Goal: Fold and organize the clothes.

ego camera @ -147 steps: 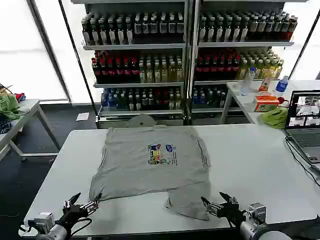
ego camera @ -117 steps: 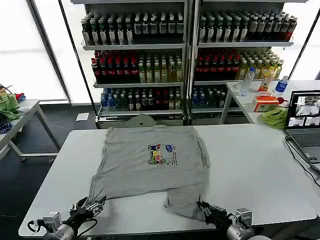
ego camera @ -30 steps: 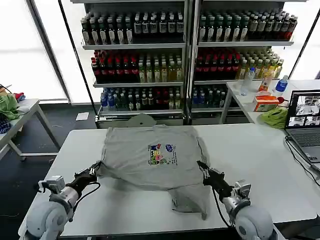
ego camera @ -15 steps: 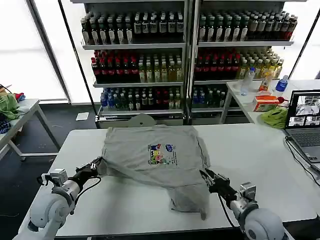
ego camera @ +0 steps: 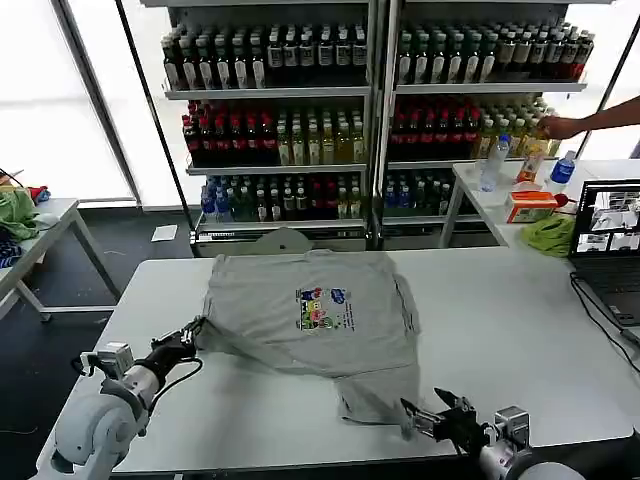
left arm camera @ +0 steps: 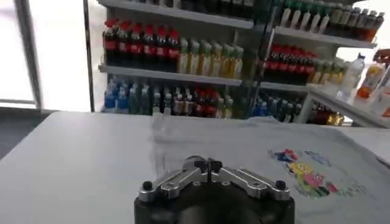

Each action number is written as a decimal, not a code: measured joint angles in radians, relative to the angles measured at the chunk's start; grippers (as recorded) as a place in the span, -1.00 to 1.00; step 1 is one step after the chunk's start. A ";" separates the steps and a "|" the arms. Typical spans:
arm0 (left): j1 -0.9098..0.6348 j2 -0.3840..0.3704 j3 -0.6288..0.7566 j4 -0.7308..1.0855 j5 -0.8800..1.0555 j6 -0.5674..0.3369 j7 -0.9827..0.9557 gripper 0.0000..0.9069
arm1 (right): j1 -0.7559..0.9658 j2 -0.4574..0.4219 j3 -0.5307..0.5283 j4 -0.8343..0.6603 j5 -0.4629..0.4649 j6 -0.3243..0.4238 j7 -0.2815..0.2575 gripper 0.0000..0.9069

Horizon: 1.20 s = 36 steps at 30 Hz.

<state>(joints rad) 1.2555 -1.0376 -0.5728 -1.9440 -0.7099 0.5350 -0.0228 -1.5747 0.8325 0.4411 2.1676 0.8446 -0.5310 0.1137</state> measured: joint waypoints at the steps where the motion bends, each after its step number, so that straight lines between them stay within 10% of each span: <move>1: 0.000 0.000 -0.001 0.000 0.000 0.000 0.000 -1.00 | -0.001 0.002 -0.005 -0.001 0.006 -0.002 0.003 -1.00; 36: 0.029 -0.015 -0.007 -0.029 -0.003 -0.002 0.005 -0.98 | 0.066 0.040 -0.096 -0.032 0.118 0.163 -0.078 -1.00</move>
<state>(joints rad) 1.2840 -1.0526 -0.5795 -1.9731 -0.7129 0.5335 -0.0180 -1.5091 0.8721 0.3446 2.1359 0.9628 -0.3681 0.0356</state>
